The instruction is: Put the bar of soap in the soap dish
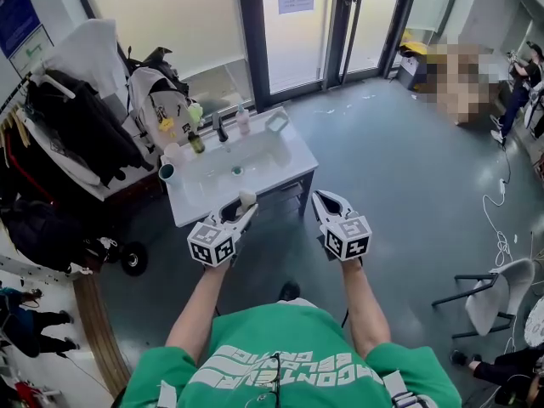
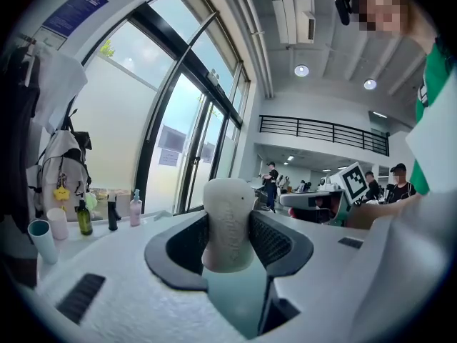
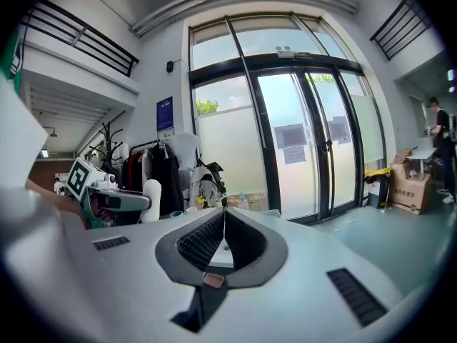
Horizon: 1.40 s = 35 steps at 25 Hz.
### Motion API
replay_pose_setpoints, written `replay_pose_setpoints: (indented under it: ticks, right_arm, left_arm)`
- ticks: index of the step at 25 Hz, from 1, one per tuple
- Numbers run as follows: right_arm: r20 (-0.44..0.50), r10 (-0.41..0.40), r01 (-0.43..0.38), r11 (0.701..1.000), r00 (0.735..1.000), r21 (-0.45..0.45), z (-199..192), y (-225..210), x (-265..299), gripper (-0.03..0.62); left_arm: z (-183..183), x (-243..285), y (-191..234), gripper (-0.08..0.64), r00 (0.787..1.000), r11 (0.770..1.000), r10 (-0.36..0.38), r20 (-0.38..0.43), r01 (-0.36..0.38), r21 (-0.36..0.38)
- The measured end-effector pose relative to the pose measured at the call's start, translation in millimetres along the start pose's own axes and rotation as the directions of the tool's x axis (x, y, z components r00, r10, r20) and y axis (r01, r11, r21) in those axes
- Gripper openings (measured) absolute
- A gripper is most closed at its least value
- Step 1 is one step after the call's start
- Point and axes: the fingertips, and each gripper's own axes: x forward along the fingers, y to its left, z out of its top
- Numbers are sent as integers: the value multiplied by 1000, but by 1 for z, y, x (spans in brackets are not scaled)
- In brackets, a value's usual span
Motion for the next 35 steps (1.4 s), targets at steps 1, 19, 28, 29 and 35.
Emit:
replay_pose_setpoints:
  ticks: [1,19,28,29,35]
  right_arm:
    - [5,0,0,1000,1000,5,1,-5,1,14]
    - [5,-41,40,996,999,74,-9,-77,-17,14]
    - [25,-72,69,992,997,101,-7,-88,-35,14]
    - [27,-74,71,992,997,101,-7,-88,-35,14]
    - [27,-74,71,993,997,96,-7,-89,-24,15]
  left_arm:
    - [1,6,0,183,1000,1000,0,-1,0,0]
    - [2,79,-18,183,998,998,-48,-37,47,-36]
    - [2,91,-33,183,996,997,-77,-53,75,-31]
    - [3,91,-33,183,995,997,-80,-52,78,-29]
    - [9,94,-22,183,997,997,-78,-26,77,-31]
